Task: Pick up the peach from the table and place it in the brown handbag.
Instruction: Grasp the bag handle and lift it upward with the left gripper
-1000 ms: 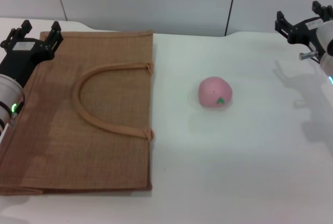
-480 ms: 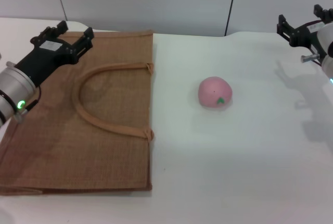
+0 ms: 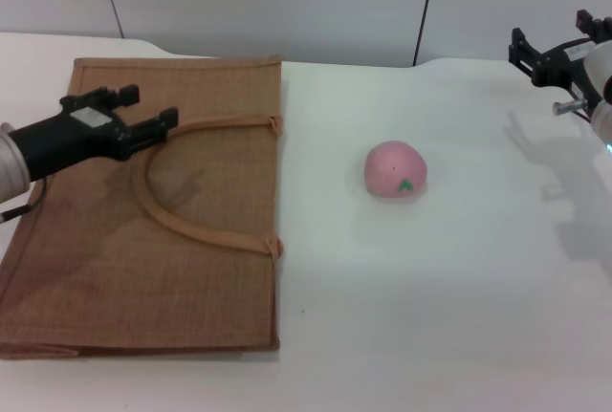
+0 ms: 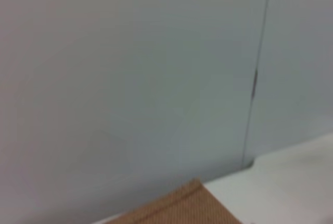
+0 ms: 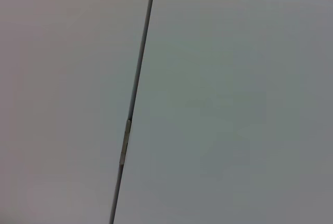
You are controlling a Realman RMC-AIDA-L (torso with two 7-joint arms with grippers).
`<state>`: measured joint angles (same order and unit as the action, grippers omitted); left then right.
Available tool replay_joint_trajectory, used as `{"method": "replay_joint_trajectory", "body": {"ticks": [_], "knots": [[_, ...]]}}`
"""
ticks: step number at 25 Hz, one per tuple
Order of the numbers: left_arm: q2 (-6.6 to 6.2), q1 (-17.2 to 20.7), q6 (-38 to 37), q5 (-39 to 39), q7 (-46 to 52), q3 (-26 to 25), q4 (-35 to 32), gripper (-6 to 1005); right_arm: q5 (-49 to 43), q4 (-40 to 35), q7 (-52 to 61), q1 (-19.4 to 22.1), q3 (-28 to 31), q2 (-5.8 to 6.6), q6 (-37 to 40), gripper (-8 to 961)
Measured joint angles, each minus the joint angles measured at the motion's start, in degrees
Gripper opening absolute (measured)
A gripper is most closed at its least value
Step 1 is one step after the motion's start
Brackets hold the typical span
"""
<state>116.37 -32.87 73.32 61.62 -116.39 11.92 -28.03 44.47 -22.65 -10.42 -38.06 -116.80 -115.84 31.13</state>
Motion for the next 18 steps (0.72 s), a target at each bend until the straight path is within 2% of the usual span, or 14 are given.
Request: {"method": "replay_joint_trajectory", "body": {"ticks": [4,10,18], "knots": [[-0.04,0.2,2.2,-5.8,4.8,-0.2,-5.3,734,0.0,0.0,0.1,0.0,0.0,0.0,0.0,892],[-0.07,0.4,2.3,-11.4,8.5,-0.4,-9.8,734,0.0,0.1,0.1,0.0,0.0,0.0,0.0,892],[-0.08,-1.6,1.8,-18.0,9.9,-0.2,-10.4,713,0.0,-0.3,0.1,0.0,-0.2,-0.14,0.0,892]]}}
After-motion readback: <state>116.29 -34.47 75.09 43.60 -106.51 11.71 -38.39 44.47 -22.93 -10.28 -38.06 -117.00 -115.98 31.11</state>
